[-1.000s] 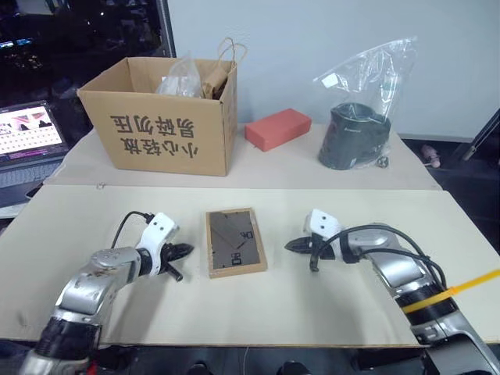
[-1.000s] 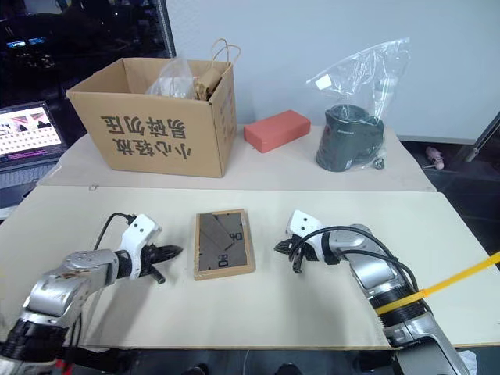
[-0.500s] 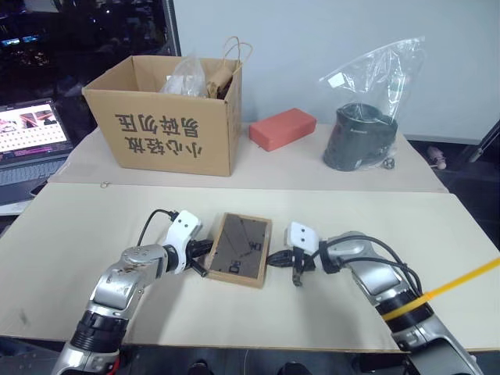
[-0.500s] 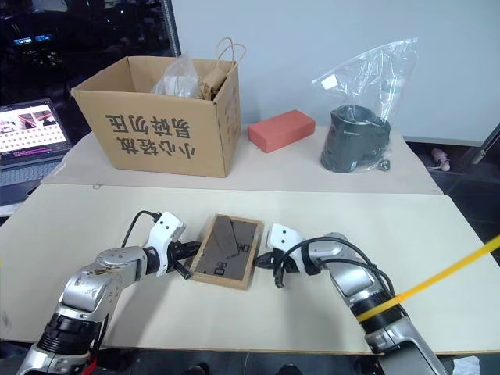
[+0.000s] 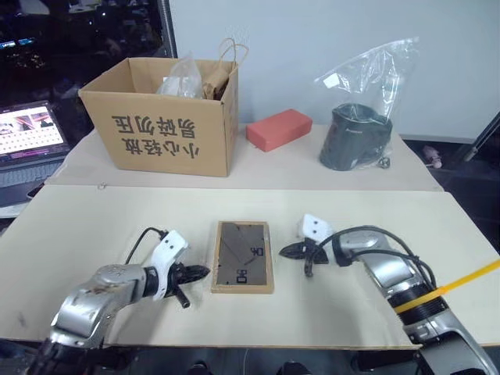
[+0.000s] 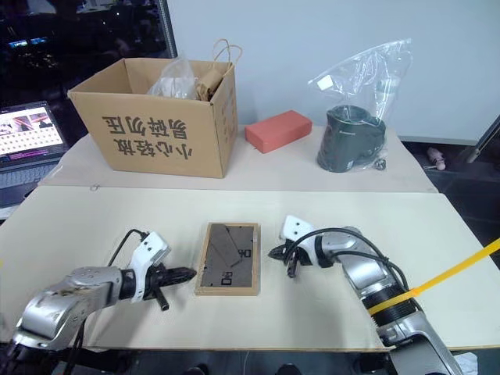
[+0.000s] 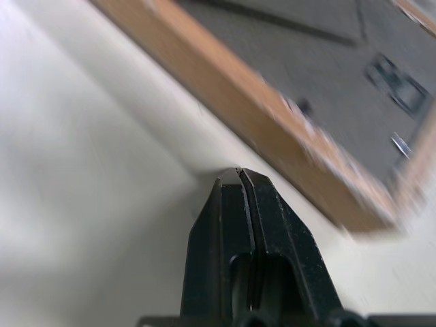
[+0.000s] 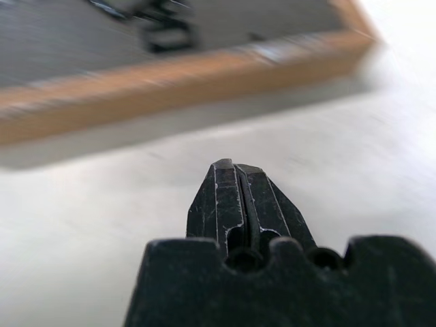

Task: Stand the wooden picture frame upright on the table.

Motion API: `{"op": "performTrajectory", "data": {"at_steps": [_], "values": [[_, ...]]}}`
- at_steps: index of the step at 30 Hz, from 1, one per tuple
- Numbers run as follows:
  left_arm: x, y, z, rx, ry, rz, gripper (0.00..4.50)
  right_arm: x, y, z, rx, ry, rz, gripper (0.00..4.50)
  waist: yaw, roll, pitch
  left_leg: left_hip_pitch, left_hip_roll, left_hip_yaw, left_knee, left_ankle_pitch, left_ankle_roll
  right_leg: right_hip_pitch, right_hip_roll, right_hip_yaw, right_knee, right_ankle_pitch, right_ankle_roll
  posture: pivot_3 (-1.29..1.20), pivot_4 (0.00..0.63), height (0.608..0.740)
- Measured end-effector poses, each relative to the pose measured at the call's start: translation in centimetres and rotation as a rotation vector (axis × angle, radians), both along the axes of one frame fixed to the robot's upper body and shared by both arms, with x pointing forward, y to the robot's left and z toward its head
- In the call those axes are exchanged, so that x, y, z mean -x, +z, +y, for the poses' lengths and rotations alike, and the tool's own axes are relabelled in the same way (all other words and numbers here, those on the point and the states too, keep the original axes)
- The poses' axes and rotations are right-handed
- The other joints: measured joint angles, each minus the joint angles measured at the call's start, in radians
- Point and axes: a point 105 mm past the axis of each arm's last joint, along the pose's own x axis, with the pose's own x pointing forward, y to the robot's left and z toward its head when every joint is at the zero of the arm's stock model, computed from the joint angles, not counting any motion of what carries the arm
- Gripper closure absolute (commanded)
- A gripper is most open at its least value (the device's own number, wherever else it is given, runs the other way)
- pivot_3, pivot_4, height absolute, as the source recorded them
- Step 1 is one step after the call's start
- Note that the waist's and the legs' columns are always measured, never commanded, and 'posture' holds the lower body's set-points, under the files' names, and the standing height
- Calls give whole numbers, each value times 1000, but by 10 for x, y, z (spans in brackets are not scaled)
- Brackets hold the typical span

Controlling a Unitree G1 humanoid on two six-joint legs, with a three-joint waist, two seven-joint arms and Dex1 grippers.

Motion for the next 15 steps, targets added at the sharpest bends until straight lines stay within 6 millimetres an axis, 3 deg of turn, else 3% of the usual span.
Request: {"op": "performTrajectory", "data": {"at_steps": [5, 9, 12, 15], "values": [[-6, 2, -6, 27, 24, -10, 4451, 3, 0, 13, -16, 39, 3, 4500, 1, 0, 0, 0, 0, 0, 0, 0, 0, 0, 0, 0, 0, 0, 0, 0, 150, 740], [-14, 8, -1, 205, 156, 81, 4451, 14, -1, 8, -18, 78, 19, 4500, 7, 0, 0, -2, 0, 0, 1, 0, 0, -1, 0, -1, 0, 0, 0, 0, 150, 740], [-28, 37, 25, 367, 323, 90, 3750, 24, 0, -7, -41, 91, 55, 4500, 8, -2, 1, -4, 0, -1, 3, 0, 0, -1, 0, -1, 1, 0, 0, 0, 150, 740], [-22, 55, 40, 513, 348, 188, 2694, 28, 12, -18, -76, 94, 49, 4500, -2, -2, 1, -3, 0, -1, 2, 0, 0, -1, 0, -1, 2, 0, 0, 0, 150, 740]]}}
